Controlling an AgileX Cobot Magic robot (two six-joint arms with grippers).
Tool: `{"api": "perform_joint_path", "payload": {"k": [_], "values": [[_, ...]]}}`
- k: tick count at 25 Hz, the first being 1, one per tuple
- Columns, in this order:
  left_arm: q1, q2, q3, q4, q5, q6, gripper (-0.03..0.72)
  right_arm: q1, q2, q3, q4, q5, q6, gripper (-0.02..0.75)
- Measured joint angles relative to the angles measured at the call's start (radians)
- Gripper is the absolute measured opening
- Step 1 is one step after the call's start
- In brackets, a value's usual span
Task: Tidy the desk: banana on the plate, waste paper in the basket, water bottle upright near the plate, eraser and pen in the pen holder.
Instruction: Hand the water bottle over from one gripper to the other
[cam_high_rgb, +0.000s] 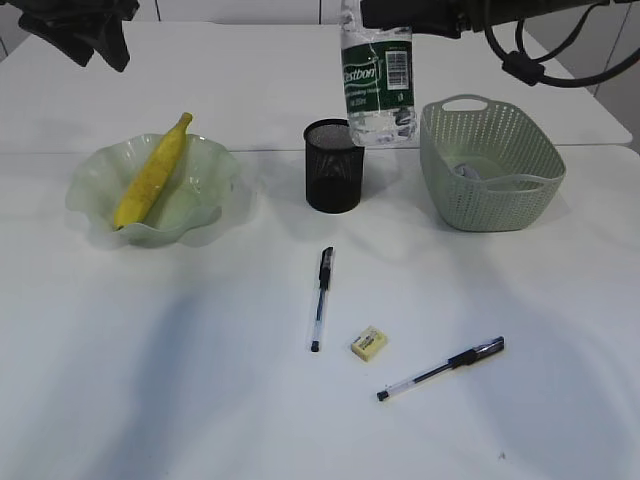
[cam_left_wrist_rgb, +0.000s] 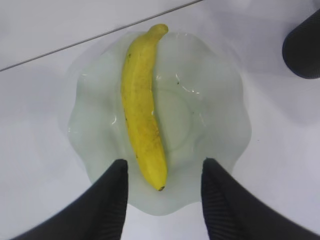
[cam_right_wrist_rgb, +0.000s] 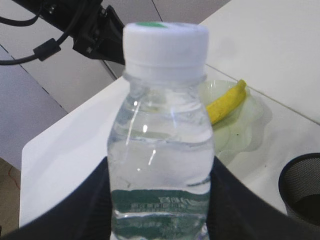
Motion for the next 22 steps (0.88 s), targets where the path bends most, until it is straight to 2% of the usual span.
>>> {"api": "perform_joint_path", "payload": {"k": [5,8,17,22], "values": [[0.0,0.0,0.0,0.0,0.0,0.0,0.321,0.002,0.0,0.0,0.072,-0.051,-0.016,0.359],[0.0,0.0,0.0,0.0,0.0,0.0,0.319,0.002,0.0,0.0,0.11,-0.063,-0.095,0.359],[0.0,0.0,0.0,-0.004,0.0,0.0,0.317,0.002,0.0,0.0,0.117,-0.065,-0.289,0.359],[0.0,0.0,0.0,-0.004,0.0,0.0,0.317,0.002,0.0,0.0,0.117,-0.071,-0.316,0.359]]}}
